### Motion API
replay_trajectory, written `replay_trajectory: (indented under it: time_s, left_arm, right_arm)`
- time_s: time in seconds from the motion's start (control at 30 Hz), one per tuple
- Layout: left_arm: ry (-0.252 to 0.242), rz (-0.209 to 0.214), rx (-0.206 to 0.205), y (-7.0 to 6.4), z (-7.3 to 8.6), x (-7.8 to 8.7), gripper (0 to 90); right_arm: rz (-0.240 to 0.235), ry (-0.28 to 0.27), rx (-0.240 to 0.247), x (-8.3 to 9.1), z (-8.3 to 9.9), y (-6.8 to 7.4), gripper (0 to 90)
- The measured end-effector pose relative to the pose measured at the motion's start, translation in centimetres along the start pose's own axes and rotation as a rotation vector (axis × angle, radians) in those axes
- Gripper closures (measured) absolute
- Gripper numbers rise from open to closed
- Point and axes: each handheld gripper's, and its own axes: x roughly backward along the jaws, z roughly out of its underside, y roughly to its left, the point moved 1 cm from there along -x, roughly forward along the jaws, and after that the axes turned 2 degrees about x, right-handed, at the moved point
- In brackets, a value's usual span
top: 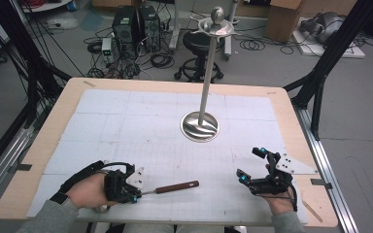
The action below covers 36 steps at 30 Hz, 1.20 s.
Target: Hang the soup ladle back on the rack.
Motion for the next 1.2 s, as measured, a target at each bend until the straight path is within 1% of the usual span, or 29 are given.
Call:
replay_trajectory:
  time_s: [0.13, 0.2, 0.27, 0.33, 0.37, 0.4, 0.47, 0.6, 0.67, 0.7, 0.73, 0.77, 0.8, 0.83, 0.87, 1.0, 1.07, 1.2]
  left_arm:
    - [-0.043, -0.005, 0.017, 0.0, 0.1, 0.8, 84.2]
    - [-0.061, -0.012, 0.020, 0.0, 0.1, 1.1, 84.2]
    - [-0.071, -0.022, 0.017, 0.0, 0.2, 1.3, 84.2]
    - [-0.087, -0.020, 0.031, -0.1, 0.2, 1.5, 84.3]
    - [-0.090, -0.026, 0.026, 0.0, 0.2, 1.6, 84.3]
    - [-0.102, -0.029, 0.031, 0.0, 0.2, 1.7, 84.3]
    - [-0.104, -0.031, 0.038, 0.1, 0.3, 2.0, 84.3]
    - [-0.126, -0.035, 0.052, 0.2, 0.4, 2.3, 84.3]
    - [-0.138, -0.037, 0.060, 0.2, 0.4, 2.5, 84.3]
    - [-0.140, -0.038, 0.059, 0.2, 0.3, 2.7, 84.3]
    - [-0.147, -0.037, 0.055, 0.3, 0.4, 2.8, 84.3]
    - [-0.152, -0.035, 0.060, 0.3, 0.3, 2.9, 84.3]
    - [-0.148, -0.038, 0.058, 0.3, 0.3, 3.0, 84.3]
    - [-0.156, -0.046, 0.060, 0.4, 0.3, 3.2, 84.3]
    - [-0.170, -0.046, 0.066, 0.4, 0.3, 3.3, 84.3]
    - [-0.214, -0.060, 0.086, 0.7, 0.3, 3.8, 84.3]
    - [-0.229, -0.071, 0.099, 0.9, 0.3, 4.0, 84.2]
    - [-0.264, -0.077, 0.118, 1.1, 0.3, 4.4, 84.2]
  right_arm:
    - [-0.001, -0.002, 0.004, 0.0, 0.0, 0.0, 0.7]
    - [-0.002, 0.000, -0.003, 0.0, 0.0, 0.1, 0.6]
    - [0.002, -0.007, 0.001, 0.0, 0.0, 0.0, 0.6]
    - [0.002, -0.009, 0.002, 0.0, -0.1, 0.0, 0.6]
    - [0.002, -0.009, 0.001, 0.0, -0.1, 0.0, 0.6]
    - [0.002, -0.009, 0.001, 0.0, -0.1, 0.0, 0.6]
    - [0.002, -0.008, 0.002, 0.0, -0.1, 0.0, 0.6]
    - [0.001, -0.008, 0.001, 0.1, -0.1, 0.0, 0.6]
    - [0.002, -0.007, -0.009, 0.1, -0.1, 0.1, 0.6]
    - [0.003, -0.013, 0.003, 0.1, -0.1, 0.0, 0.6]
    - [0.003, -0.015, 0.002, 0.1, -0.1, 0.0, 0.6]
    - [0.003, -0.015, -0.001, 0.1, -0.1, 0.0, 0.6]
    - [0.004, -0.015, 0.002, 0.1, -0.1, 0.0, 0.6]
    - [0.005, -0.016, 0.006, 0.1, -0.1, 0.0, 0.6]
    - [0.002, -0.014, -0.003, 0.1, -0.1, 0.1, 0.7]
    - [0.002, -0.012, 0.001, 0.2, -0.1, 0.0, 0.7]
    - [0.002, -0.011, -0.002, 0.2, -0.1, 0.1, 0.7]
    - [0.002, -0.013, 0.000, 0.2, -0.1, 0.0, 0.6]
